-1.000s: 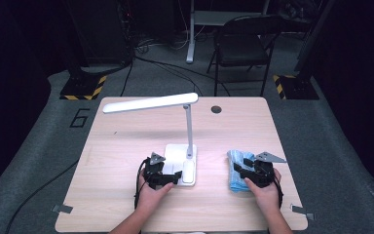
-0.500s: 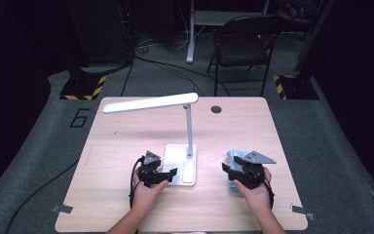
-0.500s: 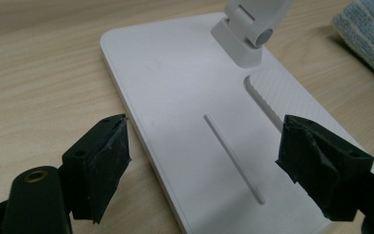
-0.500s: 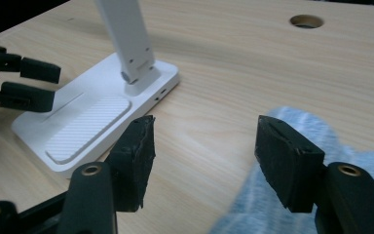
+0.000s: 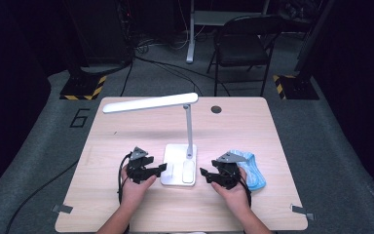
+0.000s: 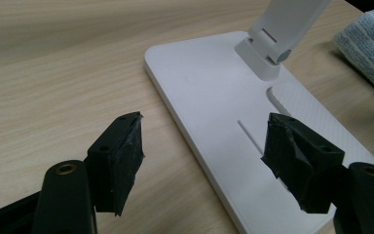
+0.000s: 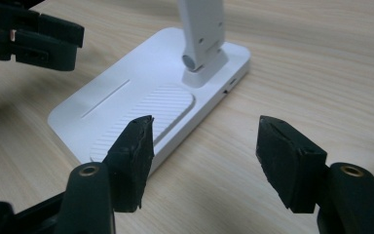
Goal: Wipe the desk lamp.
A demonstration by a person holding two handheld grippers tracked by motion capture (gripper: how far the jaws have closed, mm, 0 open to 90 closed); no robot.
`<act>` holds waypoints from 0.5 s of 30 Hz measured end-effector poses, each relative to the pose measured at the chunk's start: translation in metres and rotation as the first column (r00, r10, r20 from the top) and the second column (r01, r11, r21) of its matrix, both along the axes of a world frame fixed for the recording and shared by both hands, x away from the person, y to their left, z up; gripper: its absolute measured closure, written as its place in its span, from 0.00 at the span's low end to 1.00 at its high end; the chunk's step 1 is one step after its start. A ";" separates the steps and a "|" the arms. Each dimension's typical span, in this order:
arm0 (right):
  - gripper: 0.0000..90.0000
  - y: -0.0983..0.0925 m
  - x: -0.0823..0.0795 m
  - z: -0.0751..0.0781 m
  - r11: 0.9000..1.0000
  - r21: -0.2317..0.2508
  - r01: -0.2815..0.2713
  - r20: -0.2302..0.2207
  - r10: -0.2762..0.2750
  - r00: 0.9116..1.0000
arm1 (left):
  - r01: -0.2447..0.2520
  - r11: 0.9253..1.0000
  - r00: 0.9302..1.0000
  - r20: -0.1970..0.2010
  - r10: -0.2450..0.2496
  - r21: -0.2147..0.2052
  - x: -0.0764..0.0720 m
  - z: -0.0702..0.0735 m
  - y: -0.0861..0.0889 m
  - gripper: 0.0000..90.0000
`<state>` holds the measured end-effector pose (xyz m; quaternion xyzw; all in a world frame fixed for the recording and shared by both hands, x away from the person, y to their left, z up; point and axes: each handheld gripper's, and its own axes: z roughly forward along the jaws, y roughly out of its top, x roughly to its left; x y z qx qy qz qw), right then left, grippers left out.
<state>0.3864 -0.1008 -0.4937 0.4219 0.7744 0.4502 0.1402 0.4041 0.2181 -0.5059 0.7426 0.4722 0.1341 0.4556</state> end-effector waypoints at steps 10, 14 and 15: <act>0.37 0.029 0.006 -0.010 0.998 -0.042 -0.044 -0.010 0.044 0.999 | -0.006 1.000 1.000 -0.009 0.006 0.002 0.003 0.000 0.007 0.33; 0.35 0.035 0.008 -0.012 0.998 -0.038 -0.049 -0.027 0.048 0.998 | -0.010 1.000 1.000 -0.006 0.010 0.003 0.003 0.000 0.007 0.32; 0.34 0.037 0.008 -0.012 0.998 -0.036 -0.047 -0.031 0.046 0.998 | -0.012 1.000 1.000 -0.009 0.012 0.001 0.003 0.000 0.007 0.32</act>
